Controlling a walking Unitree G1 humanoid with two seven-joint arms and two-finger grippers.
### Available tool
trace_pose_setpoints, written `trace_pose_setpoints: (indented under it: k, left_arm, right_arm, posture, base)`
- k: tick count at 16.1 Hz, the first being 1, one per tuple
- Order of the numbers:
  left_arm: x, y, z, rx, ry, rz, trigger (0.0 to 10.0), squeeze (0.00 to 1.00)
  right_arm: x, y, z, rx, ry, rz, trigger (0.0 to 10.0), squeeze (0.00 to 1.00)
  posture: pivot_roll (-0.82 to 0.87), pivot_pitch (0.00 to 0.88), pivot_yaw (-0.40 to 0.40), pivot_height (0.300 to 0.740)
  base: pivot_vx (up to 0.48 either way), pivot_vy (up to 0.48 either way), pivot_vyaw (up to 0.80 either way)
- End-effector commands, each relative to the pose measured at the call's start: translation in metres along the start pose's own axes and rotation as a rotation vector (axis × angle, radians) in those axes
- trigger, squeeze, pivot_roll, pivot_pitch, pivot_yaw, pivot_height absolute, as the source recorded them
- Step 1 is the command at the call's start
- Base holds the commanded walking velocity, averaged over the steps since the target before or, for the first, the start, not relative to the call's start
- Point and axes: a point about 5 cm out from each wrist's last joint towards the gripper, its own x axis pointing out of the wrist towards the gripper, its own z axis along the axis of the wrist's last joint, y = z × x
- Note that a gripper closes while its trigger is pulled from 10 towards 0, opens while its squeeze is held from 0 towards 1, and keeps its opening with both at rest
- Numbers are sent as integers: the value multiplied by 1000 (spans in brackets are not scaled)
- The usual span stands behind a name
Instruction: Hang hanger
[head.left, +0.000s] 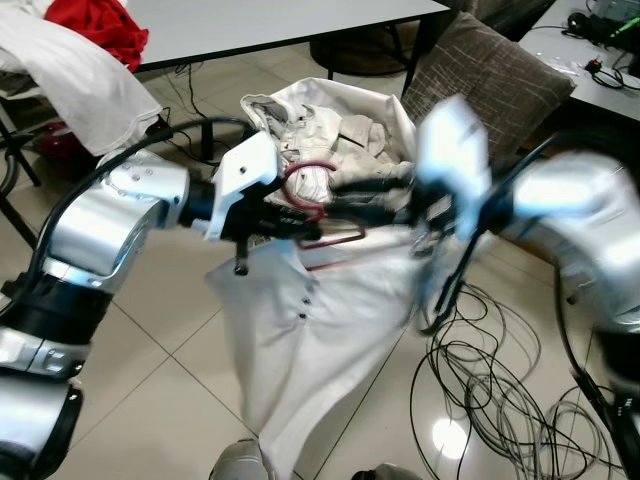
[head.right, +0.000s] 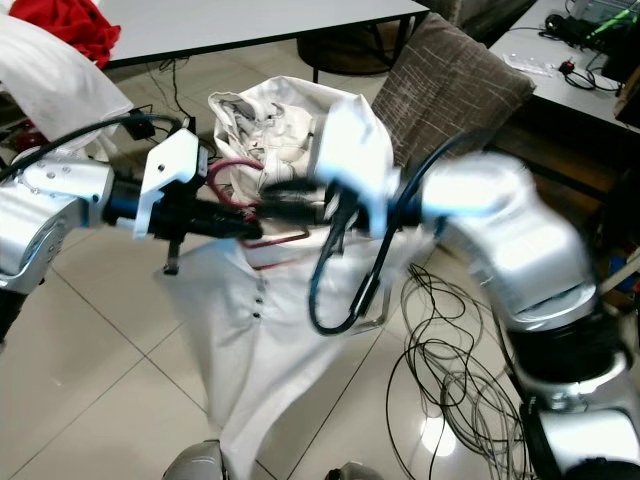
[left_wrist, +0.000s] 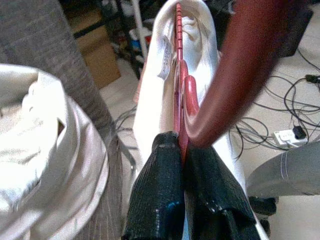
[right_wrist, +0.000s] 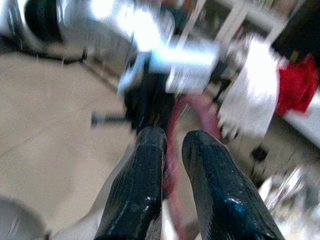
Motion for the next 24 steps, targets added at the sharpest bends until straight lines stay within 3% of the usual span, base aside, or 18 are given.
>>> trace_pose_setpoints:
  k: [1, 4, 5, 7, 8, 9, 13, 19, 20, 21, 22, 24]
  left_arm:
    - [-8, 0, 5, 11, -30, 35, 0, 0]
    - [-15, -6, -6, -39, -39, 86, 0, 0]
    - [-17, -6, -7, -49, -60, 132, 0, 0]
    - [-17, -6, -7, -49, -60, 132, 0, 0]
    - [-23, -8, -4, -63, -100, 178, 0, 0]
    - [-28, -11, 0, -77, -138, 211, 0, 0]
    - [-25, -18, -1, -88, -140, 200, 0, 0]
    - [-26, -18, -3, -94, -121, 209, 0, 0]
    - [-27, -17, -3, -95, -114, 216, 0, 0]
    - [-27, -16, -4, -96, -109, 220, 0, 0]
    - [-31, -13, -5, -95, -98, 235, 0, 0]
    - [-32, -11, -6, -96, -91, 240, 0, 0]
  right_arm:
    - [-10, -5, 7, 18, -44, -38, 10000, 0]
    - [-24, -20, 25, 63, -223, -199, 10000, 0]
    - [-30, -26, 24, 84, -234, -320, 10000, 0]
    - [-30, -26, 24, 84, -234, -320, 10000, 0]
    - [-33, -29, 2, 143, -132, -501, 10000, 694]
    - [-34, -26, -30, 199, 13, -677, 10000, 1000]
    - [-27, -10, -73, 332, 112, -910, 10000, 1000]
    - [-19, -3, -73, 399, 98, -953, 10000, 1000]
    - [-21, -3, -73, 407, 103, -950, 10000, 675]
    - [-22, -2, -73, 412, 105, -948, 10000, 675]
    - [-28, -2, -71, 433, 105, -943, 10000, 0]
    - [-32, 0, -69, 449, 115, -923, 10000, 0]
  posture:
    - [-24, 29, -31, 740]
    - [-21, 39, -35, 740]
    - [-19, 44, -34, 740]
    - [-19, 44, -34, 740]
    - [-28, 51, -24, 740]
    - [-25, 52, -21, 740]
    - [-26, 49, -21, 740]
    - [-22, 45, -16, 740]
    - [-21, 45, -16, 740]
    - [-21, 45, -16, 740]
    - [-24, 47, -13, 740]
    - [-27, 49, -12, 740]
  base:
    - [0, 0, 0]
    - [0, 0, 0]
    - [0, 0, 0]
    - [0, 0, 0]
    - [0, 0, 0]
    - [0, 0, 0]
    - [0, 0, 0]
    - [0, 0, 0]
    - [0, 0, 0]
    - [0, 0, 0]
    - [0, 0, 0]
    - [0, 0, 0]
